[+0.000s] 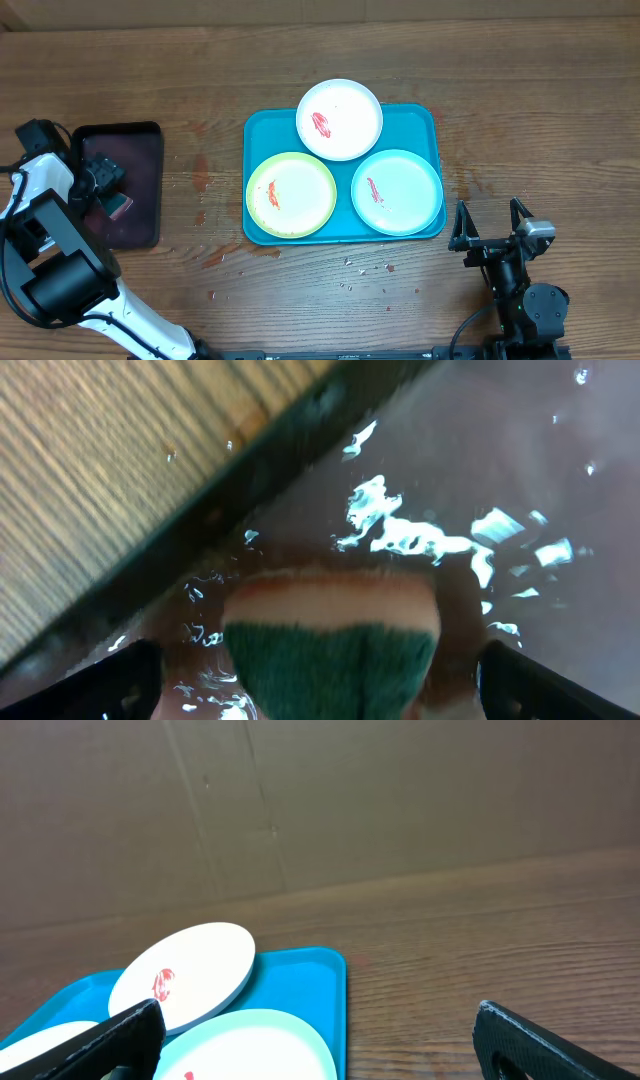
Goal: Clean dirty plates on tray and stack at the side
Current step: 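Dip and rub the held sponge in the soapy water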
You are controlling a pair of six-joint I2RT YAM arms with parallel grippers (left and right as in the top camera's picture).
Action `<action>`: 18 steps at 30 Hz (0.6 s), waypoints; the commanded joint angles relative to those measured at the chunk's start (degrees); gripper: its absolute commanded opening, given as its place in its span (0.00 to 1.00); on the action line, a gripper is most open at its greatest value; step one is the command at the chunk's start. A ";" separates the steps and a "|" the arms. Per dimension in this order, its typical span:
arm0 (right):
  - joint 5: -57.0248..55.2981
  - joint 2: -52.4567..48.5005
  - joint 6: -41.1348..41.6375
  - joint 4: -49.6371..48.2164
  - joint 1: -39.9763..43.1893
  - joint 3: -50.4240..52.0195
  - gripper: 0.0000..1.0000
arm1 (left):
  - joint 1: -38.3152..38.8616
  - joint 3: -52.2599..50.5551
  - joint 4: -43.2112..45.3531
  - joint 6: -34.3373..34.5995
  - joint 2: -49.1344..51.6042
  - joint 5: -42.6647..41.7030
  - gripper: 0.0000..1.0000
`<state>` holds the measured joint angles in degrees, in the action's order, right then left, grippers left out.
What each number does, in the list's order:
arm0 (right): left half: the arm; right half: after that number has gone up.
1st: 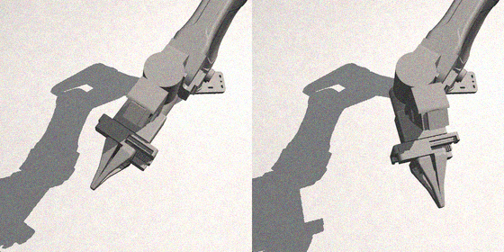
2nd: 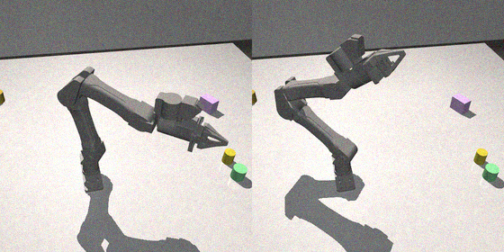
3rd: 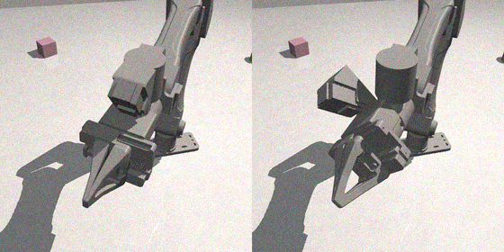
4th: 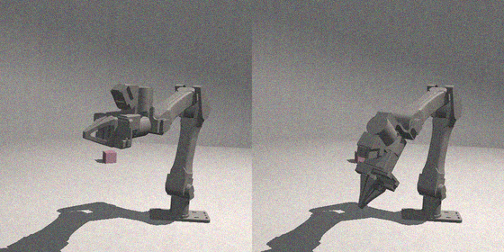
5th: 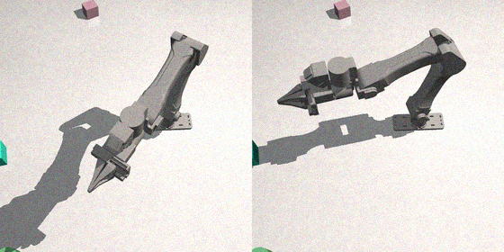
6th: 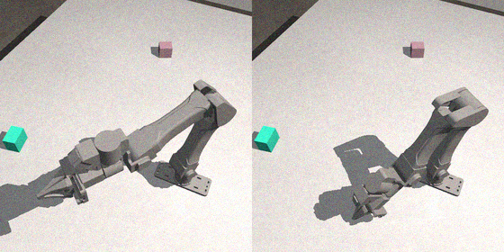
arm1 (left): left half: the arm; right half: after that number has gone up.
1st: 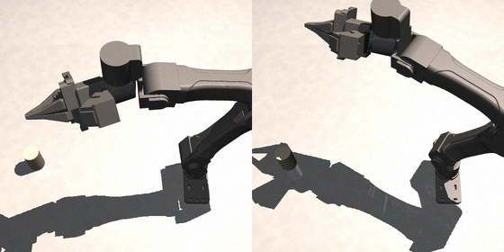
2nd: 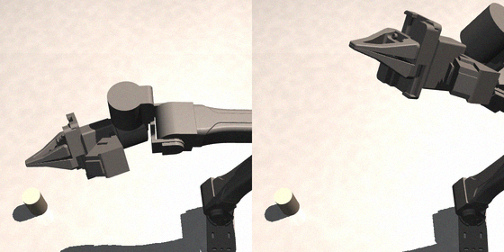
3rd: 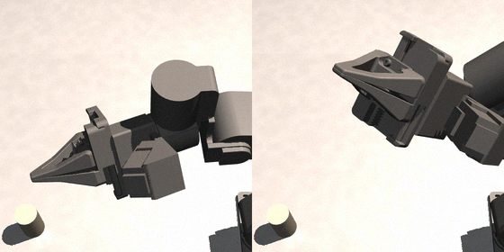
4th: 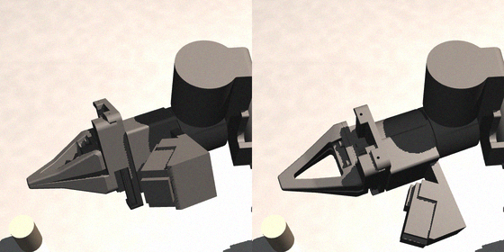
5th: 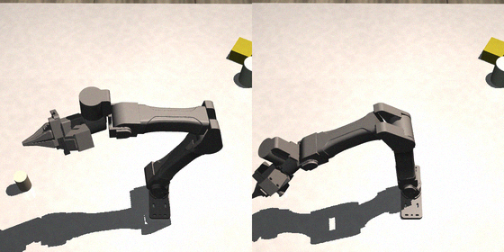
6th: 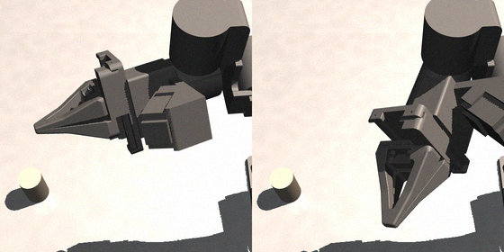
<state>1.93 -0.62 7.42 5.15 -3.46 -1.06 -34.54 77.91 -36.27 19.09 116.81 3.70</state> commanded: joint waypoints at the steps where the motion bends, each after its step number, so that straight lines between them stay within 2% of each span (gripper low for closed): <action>1: -0.57 0.46 -0.20 -0.37 -0.28 0.59 1.00 | -0.26 -0.42 -2.82 -0.24 1.05 -2.93 0.80; 2: -0.57 0.46 -0.20 -0.37 -0.28 0.59 1.00 | -0.26 -0.42 -3.52 -0.24 1.05 -3.67 0.54; 3: -0.57 0.46 -0.20 -0.37 -0.28 0.59 1.00 | -0.26 -0.42 -4.20 -0.24 1.05 -3.87 0.17; 4: -0.57 0.46 -0.20 -0.37 -0.28 0.59 1.00 | -0.26 -0.42 -4.66 -0.24 1.05 -3.91 0.04; 7: -0.57 0.46 -0.20 -0.39 -0.28 0.59 1.00 | -0.26 -0.42 -6.78 -0.24 1.05 -4.85 0.04; 8: -0.57 0.46 -0.20 -0.37 -0.28 0.59 1.00 | -0.26 -0.42 -7.45 -0.24 1.05 -4.85 0.24; 10: -0.57 0.46 -0.20 -0.37 -0.28 0.59 1.00 | -0.26 -0.42 -8.81 -0.22 1.05 -4.85 1.00; 13: -0.57 0.46 -0.20 -0.37 -0.28 0.59 1.00 | -0.26 -0.42 -11.28 -0.24 1.05 -5.35 1.00; 14: -0.57 0.46 -0.20 -0.37 -0.28 0.59 1.00 | -0.26 -0.42 -12.28 -0.24 1.05 -5.42 0.96; 15: -0.57 0.46 -0.20 -0.37 -0.28 0.59 1.00 | -0.26 -0.42 -13.03 -0.24 1.05 -5.44 0.68; 16: -0.57 0.46 -0.20 -0.37 -0.28 0.59 1.00 | -0.26 -0.42 -13.38 -0.24 1.05 -5.44 0.47; 17: -0.57 0.46 -0.20 -0.37 -0.28 0.59 1.00 | -0.26 -0.42 -13.99 -0.24 1.05 -5.44 0.20; 18: -0.57 0.46 -0.20 -0.37 -0.28 0.59 1.00 | -0.26 -0.42 -14.49 -0.24 1.05 -5.44 0.04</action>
<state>1.91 -0.62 7.44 5.13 -3.46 -1.06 -34.68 78.70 -49.63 19.07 116.57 -0.03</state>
